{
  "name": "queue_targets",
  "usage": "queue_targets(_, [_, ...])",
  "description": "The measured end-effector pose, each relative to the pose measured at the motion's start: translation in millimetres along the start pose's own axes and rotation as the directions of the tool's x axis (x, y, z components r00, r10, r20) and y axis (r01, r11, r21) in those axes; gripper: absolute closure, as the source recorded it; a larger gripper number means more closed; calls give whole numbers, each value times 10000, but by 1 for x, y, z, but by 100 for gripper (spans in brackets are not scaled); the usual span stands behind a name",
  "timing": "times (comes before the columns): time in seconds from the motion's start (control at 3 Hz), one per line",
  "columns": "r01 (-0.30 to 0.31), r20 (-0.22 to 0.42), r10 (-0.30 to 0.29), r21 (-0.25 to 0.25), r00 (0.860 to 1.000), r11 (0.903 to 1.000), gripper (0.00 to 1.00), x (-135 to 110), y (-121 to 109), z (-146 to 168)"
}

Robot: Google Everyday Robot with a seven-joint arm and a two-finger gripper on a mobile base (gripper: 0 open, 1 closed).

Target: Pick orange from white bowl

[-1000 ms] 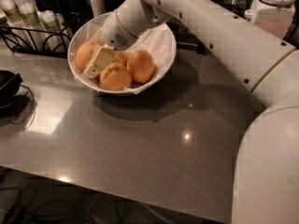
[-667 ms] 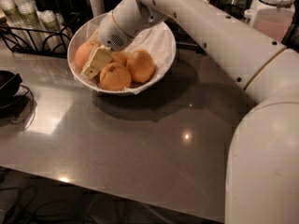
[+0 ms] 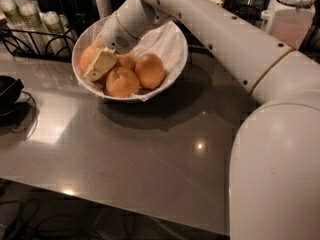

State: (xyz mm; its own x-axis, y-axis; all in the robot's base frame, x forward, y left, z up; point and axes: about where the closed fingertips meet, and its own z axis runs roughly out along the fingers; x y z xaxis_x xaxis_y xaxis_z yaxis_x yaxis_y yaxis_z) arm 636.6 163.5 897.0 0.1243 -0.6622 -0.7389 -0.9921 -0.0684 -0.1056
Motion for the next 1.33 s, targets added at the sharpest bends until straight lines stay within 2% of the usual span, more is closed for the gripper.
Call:
queue_targets(0.67, [0, 0, 0, -1, 10000, 10000, 99, 0, 0, 0])
queue_targets(1.33, [-3, 22, 3, 12, 10000, 10000, 100, -2, 0, -2])
